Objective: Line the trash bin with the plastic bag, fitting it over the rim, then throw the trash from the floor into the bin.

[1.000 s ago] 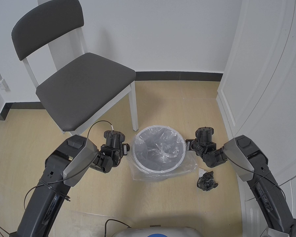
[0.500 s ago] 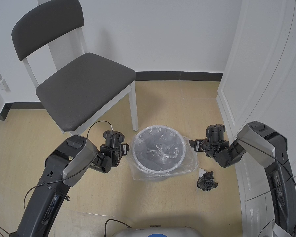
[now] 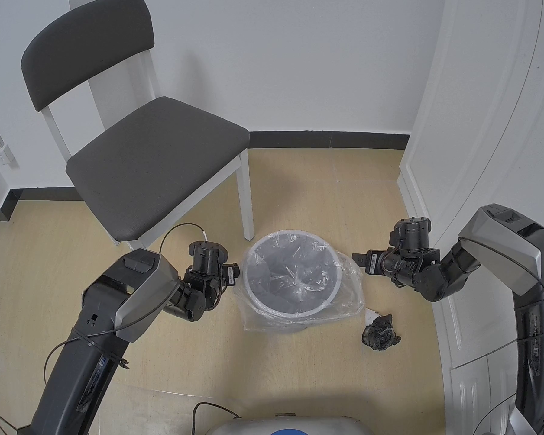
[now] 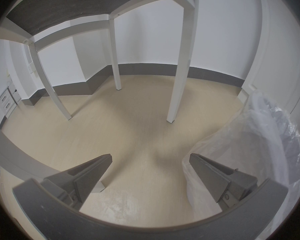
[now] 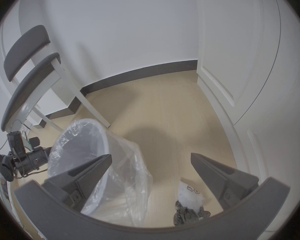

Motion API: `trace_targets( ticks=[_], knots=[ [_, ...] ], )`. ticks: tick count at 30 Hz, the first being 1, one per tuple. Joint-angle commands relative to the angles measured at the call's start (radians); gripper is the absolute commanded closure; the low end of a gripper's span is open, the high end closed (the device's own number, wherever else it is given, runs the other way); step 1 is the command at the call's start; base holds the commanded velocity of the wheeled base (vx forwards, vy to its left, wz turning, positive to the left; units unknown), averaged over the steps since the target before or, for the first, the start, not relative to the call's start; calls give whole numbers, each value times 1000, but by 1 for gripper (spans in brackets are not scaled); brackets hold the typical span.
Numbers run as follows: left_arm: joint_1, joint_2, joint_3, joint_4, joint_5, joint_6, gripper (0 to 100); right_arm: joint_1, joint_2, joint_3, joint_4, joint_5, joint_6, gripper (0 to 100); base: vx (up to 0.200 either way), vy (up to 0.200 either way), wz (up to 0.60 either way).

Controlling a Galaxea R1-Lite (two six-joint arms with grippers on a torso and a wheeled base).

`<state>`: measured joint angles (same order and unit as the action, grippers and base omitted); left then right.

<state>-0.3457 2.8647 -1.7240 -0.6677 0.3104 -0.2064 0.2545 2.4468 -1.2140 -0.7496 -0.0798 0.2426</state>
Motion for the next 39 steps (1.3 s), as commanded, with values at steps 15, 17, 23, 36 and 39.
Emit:
trace_targets(
  ticks=[15, 17, 23, 36, 39],
  knots=[
    [4, -36, 95, -59, -47, 12, 0, -1, 169, -125, 99, -66, -91, 0, 0, 0, 0],
    [5, -34, 92, -59, -47, 16, 0, -4, 179, -160, 167, -71, -104, 0, 0, 0, 0],
    [5, -34, 92, -63, -47, 16, 0, -3, 215, -280, 286, -69, -114, 0, 0, 0, 0],
    [5, -33, 87, -64, -45, 16, 0, 14, 437, -694, 500, -71, -141, 0, 0, 0, 0],
    [4, -31, 84, -64, -45, 16, 0, 14, 465, -743, 500, -71, -137, 0, 0, 0, 0]
  ],
)
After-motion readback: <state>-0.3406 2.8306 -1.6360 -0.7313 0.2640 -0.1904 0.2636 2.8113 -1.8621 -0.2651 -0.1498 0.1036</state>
